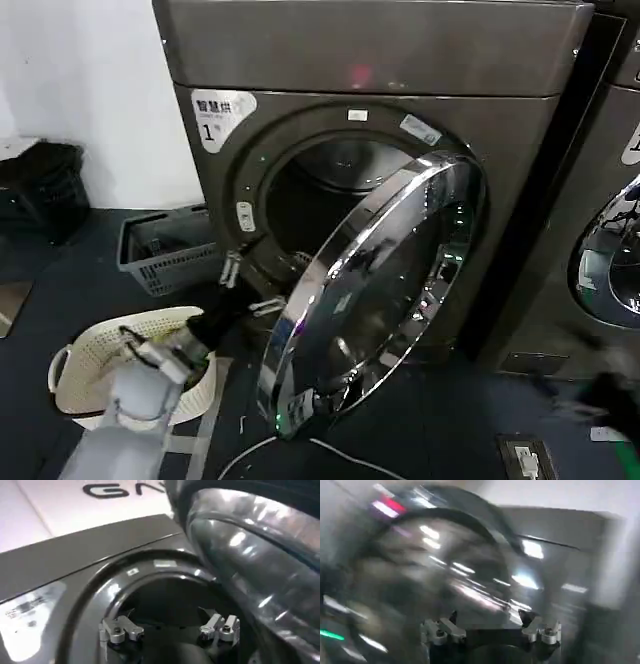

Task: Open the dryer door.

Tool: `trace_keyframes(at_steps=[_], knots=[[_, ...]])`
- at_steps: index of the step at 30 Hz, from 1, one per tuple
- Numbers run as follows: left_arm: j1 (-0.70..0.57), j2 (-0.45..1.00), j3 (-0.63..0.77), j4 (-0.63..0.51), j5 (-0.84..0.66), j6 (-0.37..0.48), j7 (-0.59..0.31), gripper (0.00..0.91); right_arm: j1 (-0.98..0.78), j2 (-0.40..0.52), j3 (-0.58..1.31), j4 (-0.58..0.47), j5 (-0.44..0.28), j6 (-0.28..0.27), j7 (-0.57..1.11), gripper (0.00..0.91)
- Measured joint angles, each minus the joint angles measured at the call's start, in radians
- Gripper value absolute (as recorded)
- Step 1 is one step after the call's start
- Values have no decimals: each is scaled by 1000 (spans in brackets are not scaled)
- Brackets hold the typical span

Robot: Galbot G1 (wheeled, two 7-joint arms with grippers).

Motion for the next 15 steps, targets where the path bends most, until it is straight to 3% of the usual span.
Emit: trace_keyframes(at_steps=[4, 9, 15], knots=[[-35, 4, 61, 20, -6, -6, 0, 907, -12, 55, 149, -19, -83, -90, 230, 907], [-76, -6, 130, 45, -9, -10, -1, 907, 5, 116, 309, -40, -121, -228, 448, 907], [-129, -18, 203, 73, -21, -18, -1, 907, 31, 152, 446, -101, -207, -262, 593, 907]])
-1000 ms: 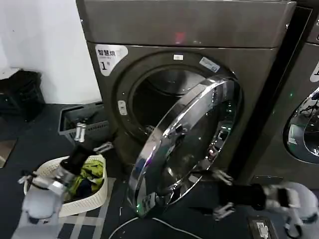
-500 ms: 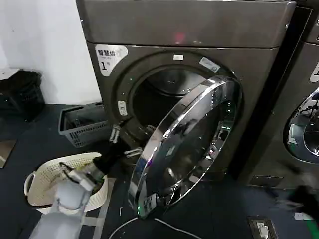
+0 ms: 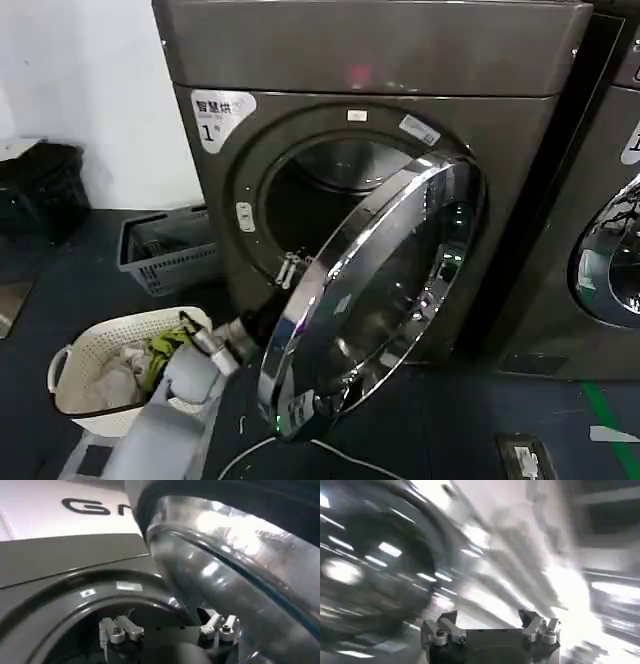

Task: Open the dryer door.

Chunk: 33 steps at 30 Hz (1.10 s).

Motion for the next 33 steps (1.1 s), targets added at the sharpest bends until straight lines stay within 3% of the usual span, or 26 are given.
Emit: trace_keyframes(at_steps=[5, 9, 24, 33], knots=[[-43, -11, 55, 24, -7, -8, -1, 907, -1, -4, 95, -64, -39, -19, 51, 907], [-78, -29, 100, 48, -7, -14, -2, 907, -14, -9, 168, -118, -34, 0, 78, 907], [-196, -120, 317, 135, -5, -22, -3, 907, -86, -5, 380, -229, -37, -12, 166, 907], [-258, -189, 425, 201, 9, -16, -3, 907, -109, 4, 456, -235, 13, 12, 193, 907]])
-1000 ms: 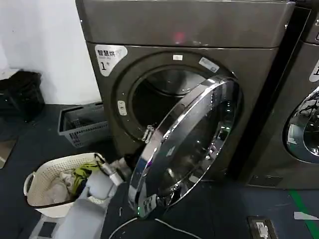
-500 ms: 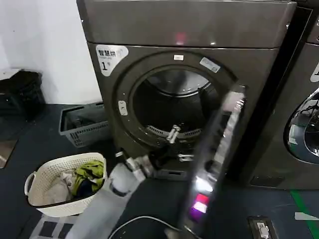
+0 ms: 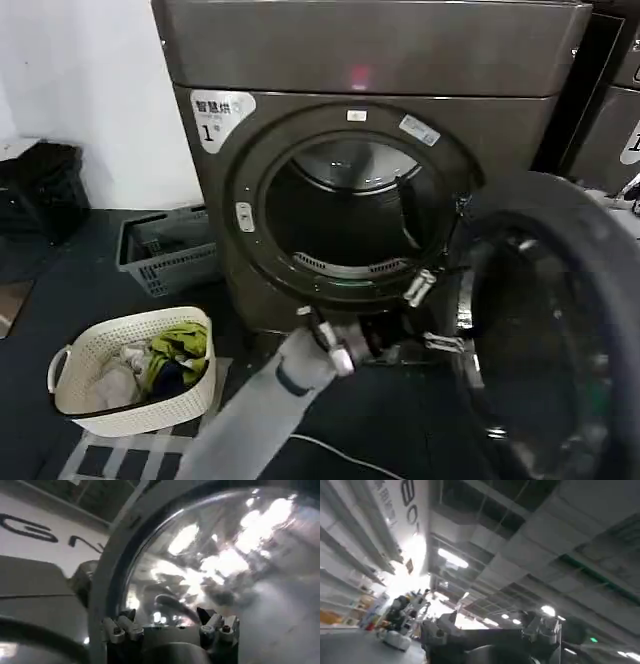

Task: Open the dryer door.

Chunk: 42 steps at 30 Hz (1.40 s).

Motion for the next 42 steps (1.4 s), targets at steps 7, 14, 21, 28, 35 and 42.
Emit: trace_keyframes(at_steps=[7, 14, 21, 28, 35, 42], knots=[[-52, -57, 53, 63, -1, 2, 0, 907, -18, -4, 42, -19, 23, 1, -11, 907], [-90, -98, 85, 116, -4, 2, 0, 907, -43, -39, 64, -81, -2, 63, -23, 907], [-106, -124, 100, 140, -4, 2, 0, 907, -59, -56, 88, -142, -26, 69, -15, 907], [-110, -141, 103, 165, -4, 1, 0, 907, -87, -79, 120, -194, -26, 93, -15, 907], [-121, -175, 112, 199, 4, 0, 0, 907, -111, -85, 149, -232, -21, 109, -16, 907], [-122, -188, 123, 227, 25, 7, 0, 907, -116, -83, 158, -237, -18, 114, -16, 907]])
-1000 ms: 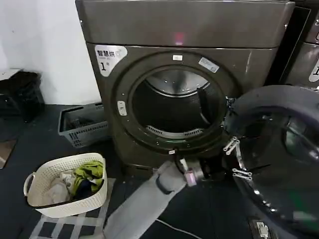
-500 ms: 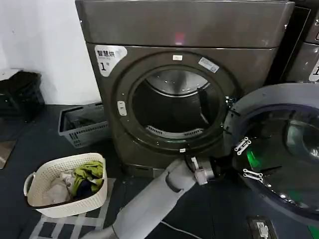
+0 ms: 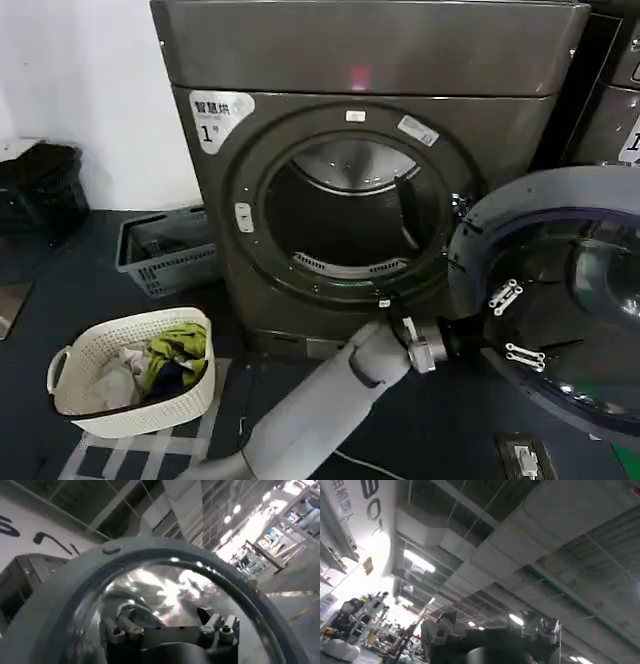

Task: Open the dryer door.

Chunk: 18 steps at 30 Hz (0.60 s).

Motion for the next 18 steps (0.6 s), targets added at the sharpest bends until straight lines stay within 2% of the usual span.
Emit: trace_keyframes(at_steps=[11, 18], knots=[[-8, 0, 26, 51, 35, 8, 0, 907, -1, 1, 3, -1, 2, -5, -2, 907], [19, 0, 31, 13, 50, 42, 14, 907, 11, 11, -9, 12, 17, -23, -32, 907]])
